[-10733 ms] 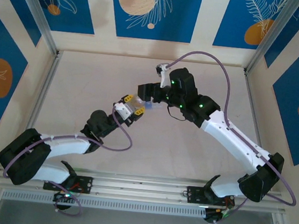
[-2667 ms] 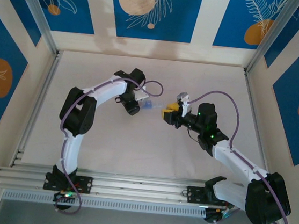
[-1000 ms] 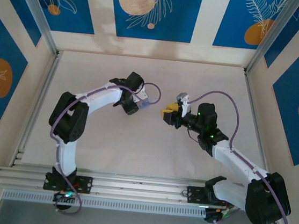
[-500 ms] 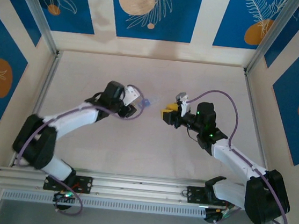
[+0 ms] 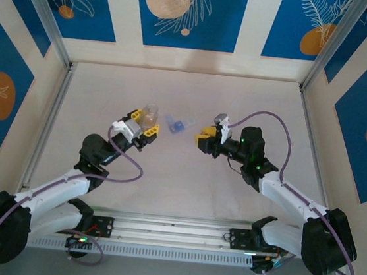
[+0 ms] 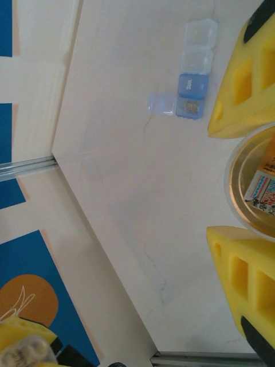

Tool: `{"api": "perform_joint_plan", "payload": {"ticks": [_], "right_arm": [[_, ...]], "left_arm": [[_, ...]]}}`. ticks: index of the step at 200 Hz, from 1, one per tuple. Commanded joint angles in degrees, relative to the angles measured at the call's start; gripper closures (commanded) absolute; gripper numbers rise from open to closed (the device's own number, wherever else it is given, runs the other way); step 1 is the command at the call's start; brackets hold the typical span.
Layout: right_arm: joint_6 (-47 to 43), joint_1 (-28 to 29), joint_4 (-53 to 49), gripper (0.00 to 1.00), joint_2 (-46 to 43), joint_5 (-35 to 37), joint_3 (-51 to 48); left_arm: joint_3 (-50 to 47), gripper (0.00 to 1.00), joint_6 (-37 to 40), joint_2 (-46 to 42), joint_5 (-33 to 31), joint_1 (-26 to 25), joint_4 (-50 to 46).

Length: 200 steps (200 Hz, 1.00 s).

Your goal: Sort the pills into containers

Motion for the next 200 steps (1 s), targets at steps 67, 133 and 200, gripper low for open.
{"api": "perform_joint_plan", "payload": {"ticks": [67,133,200], "right_arm": [[0.53,1.02,4.22,1.0,-0.2,0.42,-2.7],[1.14,1.19,3.56,1.0,-0.66,2.76,-3.03],[1.77,1.19,3.55,1.0,-0.35,2.92,-2.9]], "left_arm": [[20.64,1.0,6.32,5.91,-3.9,0.57,-56.92],[33.09,1.0,15.92,24.02,-5.24,1.45,-74.38],[45.55,1.0,20.02,40.79,-9.56,2.1,-85.28]]}}
